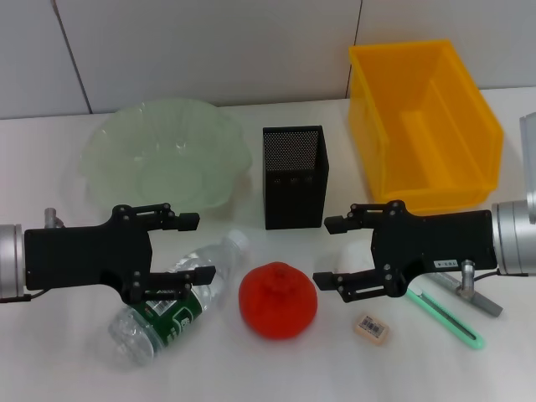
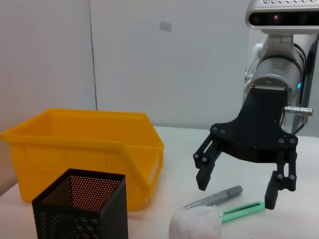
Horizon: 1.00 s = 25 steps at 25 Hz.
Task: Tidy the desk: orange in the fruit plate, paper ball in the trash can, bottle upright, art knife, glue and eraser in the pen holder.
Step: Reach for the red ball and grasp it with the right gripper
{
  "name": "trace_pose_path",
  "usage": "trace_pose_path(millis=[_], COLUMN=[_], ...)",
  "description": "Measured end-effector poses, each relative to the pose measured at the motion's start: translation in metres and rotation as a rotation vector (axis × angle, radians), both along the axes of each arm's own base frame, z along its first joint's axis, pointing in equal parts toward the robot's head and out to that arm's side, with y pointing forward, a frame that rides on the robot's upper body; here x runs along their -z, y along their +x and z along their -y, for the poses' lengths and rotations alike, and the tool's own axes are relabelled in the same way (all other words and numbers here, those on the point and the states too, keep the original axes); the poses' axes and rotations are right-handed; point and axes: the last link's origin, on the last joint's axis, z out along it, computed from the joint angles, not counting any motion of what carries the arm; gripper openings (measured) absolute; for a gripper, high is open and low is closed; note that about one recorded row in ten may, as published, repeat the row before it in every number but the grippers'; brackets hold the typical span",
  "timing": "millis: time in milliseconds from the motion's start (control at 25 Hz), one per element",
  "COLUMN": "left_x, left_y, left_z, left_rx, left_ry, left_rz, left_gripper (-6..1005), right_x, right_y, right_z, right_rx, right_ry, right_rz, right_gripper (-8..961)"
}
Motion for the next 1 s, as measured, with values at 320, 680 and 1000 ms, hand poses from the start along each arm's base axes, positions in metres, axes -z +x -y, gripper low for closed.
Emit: trace_pose_path(millis=[320, 680, 1000], left_x=[0.000, -0.001, -0.001], left_y=[-0.002, -0.006, -0.010], left_z=[-0.001, 0.001, 0.004], left_rx=[-0.002, -0.013, -0.024], left_ry=[0.007, 0.015, 0.015], left_rz=[-0.009, -0.020, -0.020], left_gripper=[766, 766, 767], right_x=[0.004, 0.033, 0.059], right_y=[0.003, 0.005, 0.001], right_z=[-0.001, -0.009, -0.013], right_rx=[0.022, 0.039, 0.026], right_ry=[-0.005, -0.025, -0.050], right_rz=[-0.001, 0.059, 0.117], right_gripper=[808, 806, 805])
